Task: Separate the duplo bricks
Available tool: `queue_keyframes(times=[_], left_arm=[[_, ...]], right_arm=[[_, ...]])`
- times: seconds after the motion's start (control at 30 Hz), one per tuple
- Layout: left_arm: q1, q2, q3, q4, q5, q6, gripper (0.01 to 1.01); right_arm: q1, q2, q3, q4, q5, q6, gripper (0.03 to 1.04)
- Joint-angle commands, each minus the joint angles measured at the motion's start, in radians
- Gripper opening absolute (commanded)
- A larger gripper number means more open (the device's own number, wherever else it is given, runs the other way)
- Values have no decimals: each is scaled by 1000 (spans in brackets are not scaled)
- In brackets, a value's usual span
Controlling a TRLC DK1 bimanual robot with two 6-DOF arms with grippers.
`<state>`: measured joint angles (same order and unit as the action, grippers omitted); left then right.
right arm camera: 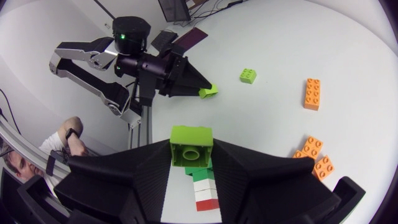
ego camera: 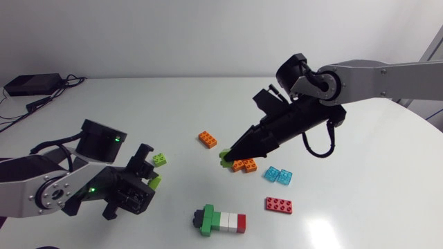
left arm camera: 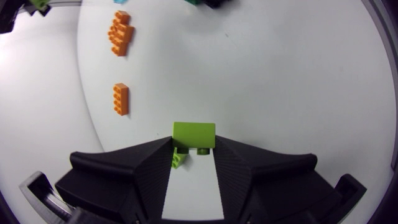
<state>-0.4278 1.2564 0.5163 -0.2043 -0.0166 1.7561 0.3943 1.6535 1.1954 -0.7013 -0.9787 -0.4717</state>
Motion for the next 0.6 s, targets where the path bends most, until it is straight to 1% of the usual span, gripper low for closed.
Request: queue_keyframes(times=[0.0,0.13,0.23,0.47,0.57], left_arm=[[12,58,-4,22,-72,183,305],[12,127,-6,83,-209,307,303],[6,164,4,114,-250,350,303],[-28,255,31,115,-325,376,303],[-43,288,36,115,-333,376,305]], right_arm=[[6,-8,-26,-6,5,-21,223],[6,-11,-39,-6,5,-30,223],[6,-11,-45,-6,3,-41,223],[0,-9,-46,-6,2,-50,223],[-3,-9,-48,-6,0,-54,223]])
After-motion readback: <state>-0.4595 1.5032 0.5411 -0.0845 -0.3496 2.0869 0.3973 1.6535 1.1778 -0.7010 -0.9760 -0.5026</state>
